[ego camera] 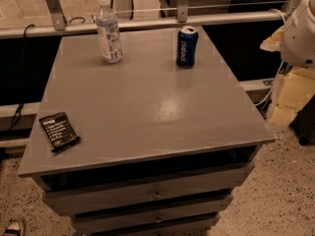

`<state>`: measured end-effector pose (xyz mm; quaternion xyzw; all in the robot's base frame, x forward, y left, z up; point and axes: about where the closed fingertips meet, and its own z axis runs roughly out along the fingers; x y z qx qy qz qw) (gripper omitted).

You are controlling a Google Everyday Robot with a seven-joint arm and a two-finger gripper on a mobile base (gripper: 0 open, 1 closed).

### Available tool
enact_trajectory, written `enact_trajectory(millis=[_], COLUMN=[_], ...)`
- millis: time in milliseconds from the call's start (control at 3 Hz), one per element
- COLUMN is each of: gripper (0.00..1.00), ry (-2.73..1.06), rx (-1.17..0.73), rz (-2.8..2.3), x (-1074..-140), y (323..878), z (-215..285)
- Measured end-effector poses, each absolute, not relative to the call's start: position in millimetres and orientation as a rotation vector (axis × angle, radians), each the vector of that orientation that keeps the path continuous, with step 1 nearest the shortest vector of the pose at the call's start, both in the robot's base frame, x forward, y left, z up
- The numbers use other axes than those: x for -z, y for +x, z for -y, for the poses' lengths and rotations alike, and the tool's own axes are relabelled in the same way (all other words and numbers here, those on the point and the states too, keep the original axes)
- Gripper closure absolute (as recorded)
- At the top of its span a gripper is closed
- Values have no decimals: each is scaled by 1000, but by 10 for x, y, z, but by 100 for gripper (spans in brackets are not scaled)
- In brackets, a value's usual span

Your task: Knock blue plastic bottle over

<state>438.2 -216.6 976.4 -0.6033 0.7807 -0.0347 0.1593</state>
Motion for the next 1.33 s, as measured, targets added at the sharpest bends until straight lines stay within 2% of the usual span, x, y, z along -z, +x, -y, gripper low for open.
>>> enact_trajectory(millis=[333, 667, 1333], gripper=[0, 0, 0], ry=[-1724, -1701, -1605], rx=[99, 24, -184], rz=[-2231, -2169, -1984], x=[-9765, -9678, -9497], y=[4382, 4576, 5604], z=[2166, 1934, 859])
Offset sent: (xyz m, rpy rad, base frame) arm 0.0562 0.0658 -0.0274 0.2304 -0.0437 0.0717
